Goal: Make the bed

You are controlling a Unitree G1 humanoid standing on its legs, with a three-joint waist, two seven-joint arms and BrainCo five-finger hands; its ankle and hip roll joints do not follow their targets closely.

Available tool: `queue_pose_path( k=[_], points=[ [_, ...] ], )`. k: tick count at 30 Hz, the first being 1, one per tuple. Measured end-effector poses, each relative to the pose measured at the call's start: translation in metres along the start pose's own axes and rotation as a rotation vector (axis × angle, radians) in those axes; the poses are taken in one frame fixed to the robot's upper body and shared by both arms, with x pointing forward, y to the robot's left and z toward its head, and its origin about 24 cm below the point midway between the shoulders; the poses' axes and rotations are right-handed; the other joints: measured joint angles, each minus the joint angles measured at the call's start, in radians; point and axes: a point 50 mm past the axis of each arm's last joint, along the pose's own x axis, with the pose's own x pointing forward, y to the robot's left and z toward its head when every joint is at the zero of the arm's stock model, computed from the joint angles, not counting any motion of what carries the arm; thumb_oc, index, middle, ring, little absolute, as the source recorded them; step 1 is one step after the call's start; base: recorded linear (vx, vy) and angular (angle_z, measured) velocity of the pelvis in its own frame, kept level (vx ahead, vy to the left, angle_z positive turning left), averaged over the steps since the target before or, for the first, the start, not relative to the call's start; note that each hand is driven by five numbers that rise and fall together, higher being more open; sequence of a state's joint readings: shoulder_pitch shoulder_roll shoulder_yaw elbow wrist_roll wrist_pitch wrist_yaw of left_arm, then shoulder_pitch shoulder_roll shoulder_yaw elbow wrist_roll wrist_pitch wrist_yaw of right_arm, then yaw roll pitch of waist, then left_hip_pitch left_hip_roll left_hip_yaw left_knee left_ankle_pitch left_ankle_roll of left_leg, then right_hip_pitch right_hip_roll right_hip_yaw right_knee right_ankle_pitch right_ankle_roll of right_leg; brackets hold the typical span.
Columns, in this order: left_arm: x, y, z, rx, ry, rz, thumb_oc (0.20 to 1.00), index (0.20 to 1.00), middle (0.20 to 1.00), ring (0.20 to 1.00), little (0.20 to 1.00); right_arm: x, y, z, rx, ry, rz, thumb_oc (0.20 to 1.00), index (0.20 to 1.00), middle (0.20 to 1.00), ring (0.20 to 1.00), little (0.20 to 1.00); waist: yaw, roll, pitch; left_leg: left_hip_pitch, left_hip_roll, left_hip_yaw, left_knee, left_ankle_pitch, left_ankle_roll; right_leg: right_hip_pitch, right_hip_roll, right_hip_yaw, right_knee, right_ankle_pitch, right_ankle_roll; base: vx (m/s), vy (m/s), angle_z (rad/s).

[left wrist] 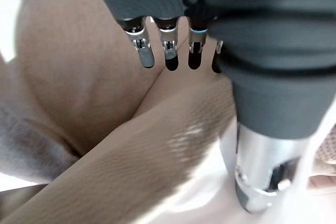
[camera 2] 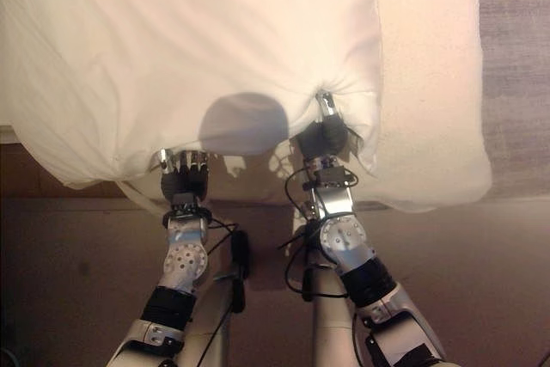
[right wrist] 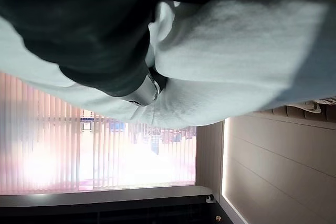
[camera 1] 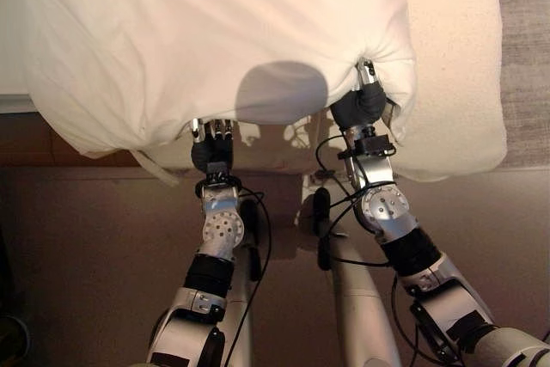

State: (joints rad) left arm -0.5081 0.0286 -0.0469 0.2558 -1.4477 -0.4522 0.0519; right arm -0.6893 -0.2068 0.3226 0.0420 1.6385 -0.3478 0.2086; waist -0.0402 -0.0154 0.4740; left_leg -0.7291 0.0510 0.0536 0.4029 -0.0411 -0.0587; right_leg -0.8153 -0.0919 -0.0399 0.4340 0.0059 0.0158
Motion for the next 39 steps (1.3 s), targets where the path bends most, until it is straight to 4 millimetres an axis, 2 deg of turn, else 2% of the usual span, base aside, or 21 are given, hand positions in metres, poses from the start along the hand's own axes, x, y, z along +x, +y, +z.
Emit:
queue_pose_path(
  k=[6,16,20,28,39],
  points=[
    [0.000,0.005,0.002,0.000,-0.014,0.043,1.000,1.000,1.000,1.000,1.000,-0.001,0.003,-0.001,0.007,0.002,0.009,0.200,0.200,0.200,0.200,0.200,0.000,0.000,0.000,0.001,0.000,0.000,0.001,0.000,0.000,0.002,0.000,0.000,0.000,0.000,0.000,0.00,0.000,0.00],
    [-0.001,0.035,-0.003,0.040,-0.016,0.358,1.000,1.000,1.000,1.000,1.000,-0.002,0.001,-0.003,0.011,0.009,-0.031,0.200,0.200,0.200,0.200,0.200,0.000,0.000,0.000,0.010,-0.001,0.001,0.014,-0.001,0.002,0.012,-0.001,0.002,0.006,0.003,-0.001,0.00,0.000,0.00],
    [0.002,0.038,-0.005,0.046,-0.016,0.430,1.000,1.000,1.000,1.000,1.000,-0.004,0.000,-0.006,0.011,0.024,-0.043,0.200,0.200,0.200,0.200,0.200,-0.001,0.000,0.000,0.009,0.000,0.003,0.018,-0.001,0.002,0.013,-0.001,0.003,0.006,0.005,0.000,0.00,0.000,0.00],
    [0.018,0.019,-0.006,0.018,-0.043,0.400,1.000,1.000,1.000,1.000,1.000,-0.006,-0.003,-0.009,0.012,0.034,-0.070,0.200,0.200,0.200,0.200,0.200,-0.003,0.000,0.000,0.007,0.001,0.003,0.025,-0.002,0.003,0.012,0.000,0.003,0.008,0.007,-0.002,0.00,0.000,0.00],
    [0.027,-0.002,0.016,-0.034,-0.148,0.219,1.000,1.000,1.000,1.000,1.000,-0.007,-0.003,-0.009,0.012,0.036,-0.075,0.200,0.200,0.200,0.200,0.200,-0.023,-0.011,-0.006,-0.001,0.004,0.009,0.028,-0.009,0.004,0.007,0.003,0.005,0.002,0.008,0.001,0.00,0.000,-0.02]
  ],
)
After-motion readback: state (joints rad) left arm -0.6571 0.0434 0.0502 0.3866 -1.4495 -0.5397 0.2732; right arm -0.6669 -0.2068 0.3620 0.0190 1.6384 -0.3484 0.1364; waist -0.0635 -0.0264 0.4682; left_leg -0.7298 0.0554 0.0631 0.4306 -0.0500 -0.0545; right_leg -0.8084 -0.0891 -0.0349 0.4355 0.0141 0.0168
